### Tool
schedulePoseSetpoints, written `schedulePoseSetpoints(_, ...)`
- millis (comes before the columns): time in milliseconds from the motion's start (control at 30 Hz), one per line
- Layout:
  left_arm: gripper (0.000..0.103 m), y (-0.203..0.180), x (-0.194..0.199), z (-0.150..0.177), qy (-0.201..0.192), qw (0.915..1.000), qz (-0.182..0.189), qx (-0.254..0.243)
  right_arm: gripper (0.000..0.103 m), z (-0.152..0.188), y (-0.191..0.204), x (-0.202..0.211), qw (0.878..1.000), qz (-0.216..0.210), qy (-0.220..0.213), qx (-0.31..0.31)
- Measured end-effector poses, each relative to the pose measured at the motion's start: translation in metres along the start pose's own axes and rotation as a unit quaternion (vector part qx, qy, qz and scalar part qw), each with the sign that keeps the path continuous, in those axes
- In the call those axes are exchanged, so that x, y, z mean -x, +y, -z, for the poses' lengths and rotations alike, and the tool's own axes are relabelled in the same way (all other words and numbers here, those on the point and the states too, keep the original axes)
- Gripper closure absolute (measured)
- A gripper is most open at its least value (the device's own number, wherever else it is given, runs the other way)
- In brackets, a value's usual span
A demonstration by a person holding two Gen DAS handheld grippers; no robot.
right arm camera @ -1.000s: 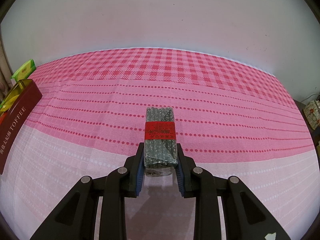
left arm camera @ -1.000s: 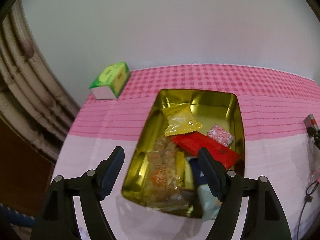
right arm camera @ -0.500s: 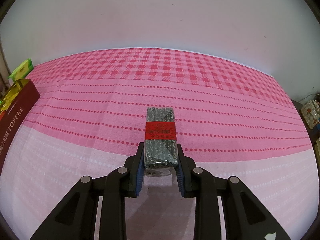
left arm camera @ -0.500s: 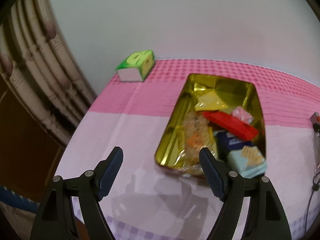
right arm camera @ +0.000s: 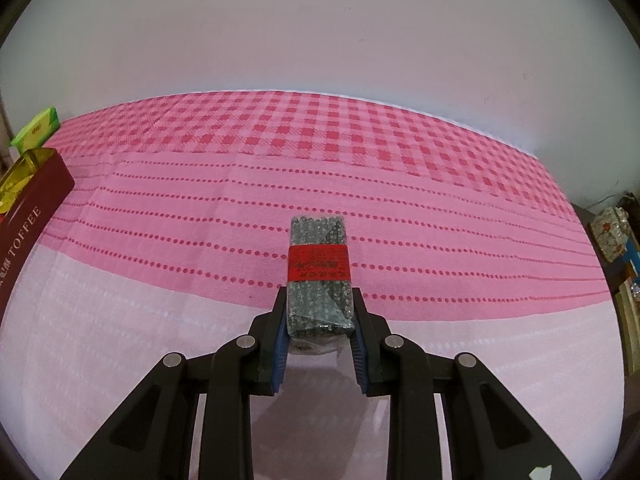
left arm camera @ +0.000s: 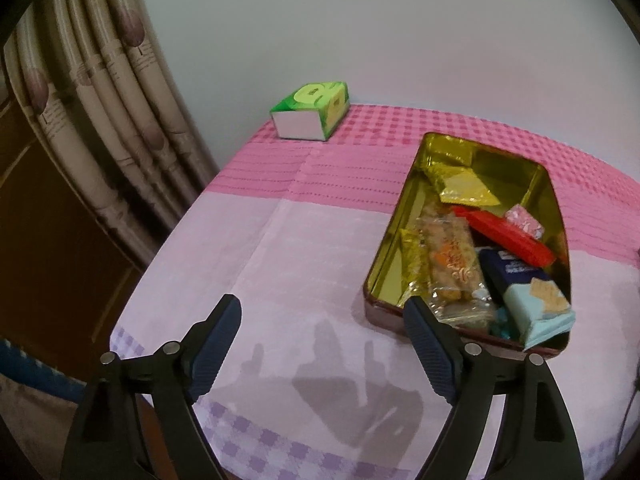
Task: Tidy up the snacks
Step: 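Carry the grey-and-red block into the tin with the right gripper and release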
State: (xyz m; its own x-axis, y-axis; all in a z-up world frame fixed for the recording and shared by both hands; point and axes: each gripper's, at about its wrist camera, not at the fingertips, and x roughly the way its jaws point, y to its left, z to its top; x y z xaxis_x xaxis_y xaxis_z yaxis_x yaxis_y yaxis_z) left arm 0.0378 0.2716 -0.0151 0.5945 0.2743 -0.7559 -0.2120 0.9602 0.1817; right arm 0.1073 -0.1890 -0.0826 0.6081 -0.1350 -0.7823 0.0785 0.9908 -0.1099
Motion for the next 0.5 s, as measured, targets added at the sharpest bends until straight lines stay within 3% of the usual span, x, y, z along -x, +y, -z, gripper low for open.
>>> schedulePoseSetpoints(300,0.017,0.001,0.007,-0.004,-0.009,0.9999,0.01,0.001,0.079,-0.003,0.018,0.027,1.0,-0.002,-0.016,0.019)
schedulePoseSetpoints(500,0.017,0.001,0.009,-0.005,-0.01,0.9999,0.011,0.002,0.079,-0.01,0.046,0.053,0.998,-0.031,-0.034,0.039)
